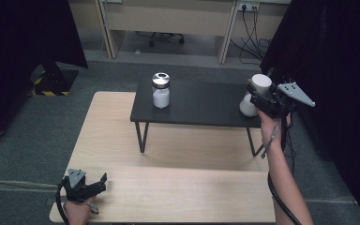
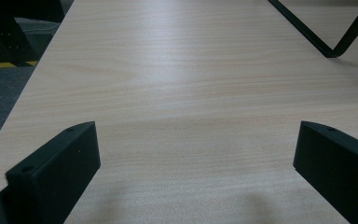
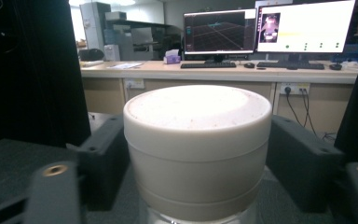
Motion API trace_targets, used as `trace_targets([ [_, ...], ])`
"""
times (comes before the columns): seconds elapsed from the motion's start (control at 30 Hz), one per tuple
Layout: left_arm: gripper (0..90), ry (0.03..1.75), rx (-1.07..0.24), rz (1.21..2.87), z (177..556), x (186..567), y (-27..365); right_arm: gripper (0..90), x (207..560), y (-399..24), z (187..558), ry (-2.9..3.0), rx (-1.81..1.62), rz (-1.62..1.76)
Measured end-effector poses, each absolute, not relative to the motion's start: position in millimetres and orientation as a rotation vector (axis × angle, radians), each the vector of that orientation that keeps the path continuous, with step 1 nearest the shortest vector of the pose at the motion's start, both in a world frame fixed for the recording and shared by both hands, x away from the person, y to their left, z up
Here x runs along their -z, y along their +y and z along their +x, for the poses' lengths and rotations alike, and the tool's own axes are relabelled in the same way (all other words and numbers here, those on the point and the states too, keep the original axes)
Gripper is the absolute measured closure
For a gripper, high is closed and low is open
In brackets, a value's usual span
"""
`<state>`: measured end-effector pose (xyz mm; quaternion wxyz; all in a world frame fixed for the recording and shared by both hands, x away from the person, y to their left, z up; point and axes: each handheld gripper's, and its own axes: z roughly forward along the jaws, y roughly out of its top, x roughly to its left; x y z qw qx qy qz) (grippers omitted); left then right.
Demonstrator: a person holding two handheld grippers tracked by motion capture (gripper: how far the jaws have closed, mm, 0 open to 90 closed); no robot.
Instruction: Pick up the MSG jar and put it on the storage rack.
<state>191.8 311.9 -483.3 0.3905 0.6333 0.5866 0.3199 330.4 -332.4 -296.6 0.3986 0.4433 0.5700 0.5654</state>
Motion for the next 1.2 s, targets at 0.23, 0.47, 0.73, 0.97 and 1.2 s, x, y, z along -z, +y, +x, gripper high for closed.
trace_targets([
  [0.23, 0.0, 1.488, -0.812, 1.611, 191.9, 483.3, 312.1, 2.0, 301.6, -327.0, 324.8, 1.402, -1.411, 1.15],
  [0.47, 0.0, 1.486, -0.81, 1.615, 192.0, 483.1, 312.1, 0.4, 310.0, -331.1, 315.4, 1.412, -1.401, 1.125],
  [0.73, 0.0, 1.483, -0.814, 1.613, 191.1, 483.5, 311.9, 0.4, 324.8, -330.9, 298.0, 1.402, -1.381, 1.119],
  [0.97, 0.0, 1.484, -0.814, 1.612, 190.9, 483.6, 311.4, 0.3, 340.0, -329.7, 281.9, 1.402, -1.351, 1.134],
  [1.2, 0.0, 1.487, -0.813, 1.614, 191.2, 483.3, 311.0, 0.4, 356.6, -335.4, 265.9, 1.402, -1.321, 1.167],
])
